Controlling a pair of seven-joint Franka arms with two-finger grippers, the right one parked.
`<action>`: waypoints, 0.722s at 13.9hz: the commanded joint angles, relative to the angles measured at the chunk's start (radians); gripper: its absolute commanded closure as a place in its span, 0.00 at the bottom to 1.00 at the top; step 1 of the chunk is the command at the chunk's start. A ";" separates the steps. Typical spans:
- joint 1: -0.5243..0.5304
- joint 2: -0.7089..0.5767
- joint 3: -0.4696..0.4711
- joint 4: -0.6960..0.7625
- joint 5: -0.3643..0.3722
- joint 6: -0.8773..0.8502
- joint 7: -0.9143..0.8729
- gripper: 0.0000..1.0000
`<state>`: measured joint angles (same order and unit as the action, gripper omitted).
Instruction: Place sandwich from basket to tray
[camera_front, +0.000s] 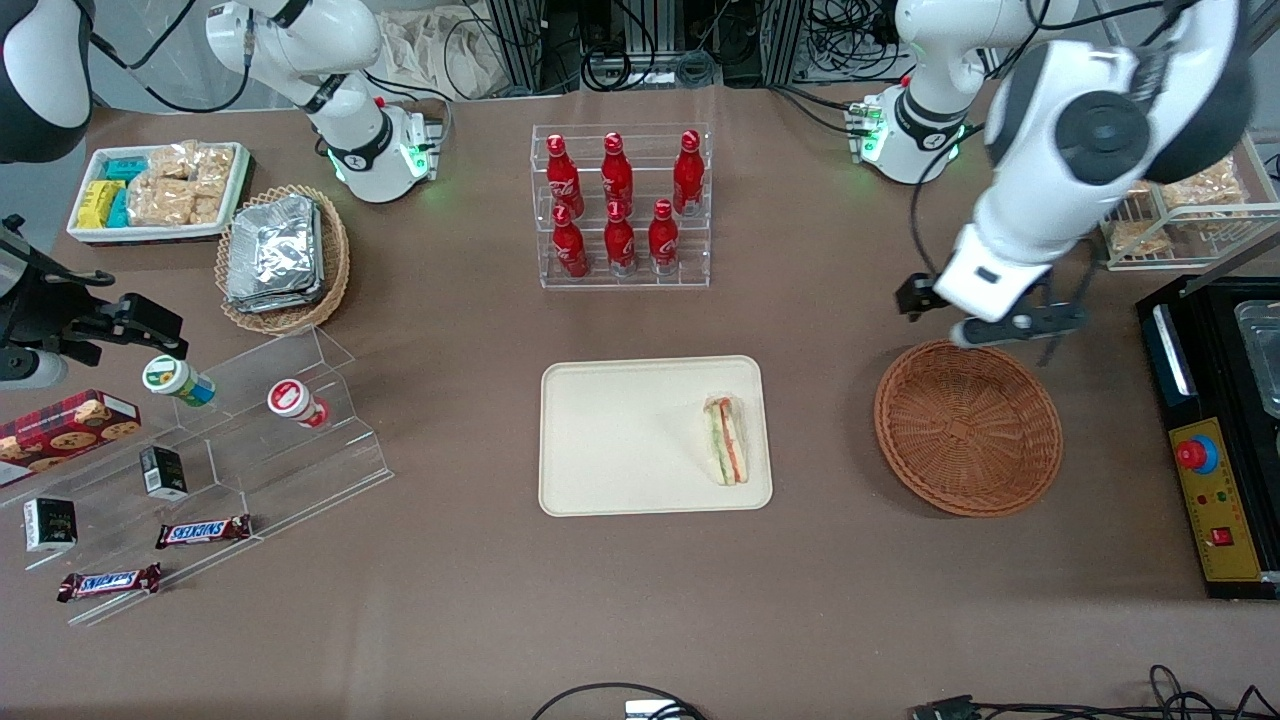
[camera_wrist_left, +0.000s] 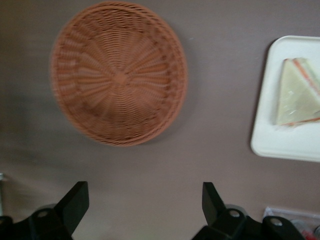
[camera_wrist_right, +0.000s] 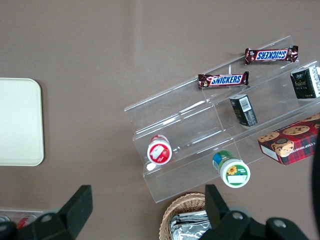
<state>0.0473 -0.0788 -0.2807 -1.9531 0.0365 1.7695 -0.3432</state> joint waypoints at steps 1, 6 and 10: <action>0.092 0.002 -0.012 0.080 -0.039 -0.071 0.104 0.00; 0.126 0.017 -0.012 0.135 -0.052 -0.114 0.112 0.00; 0.128 0.048 -0.012 0.204 -0.035 -0.183 0.110 0.00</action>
<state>0.1589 -0.0723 -0.2798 -1.8336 -0.0036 1.6556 -0.2415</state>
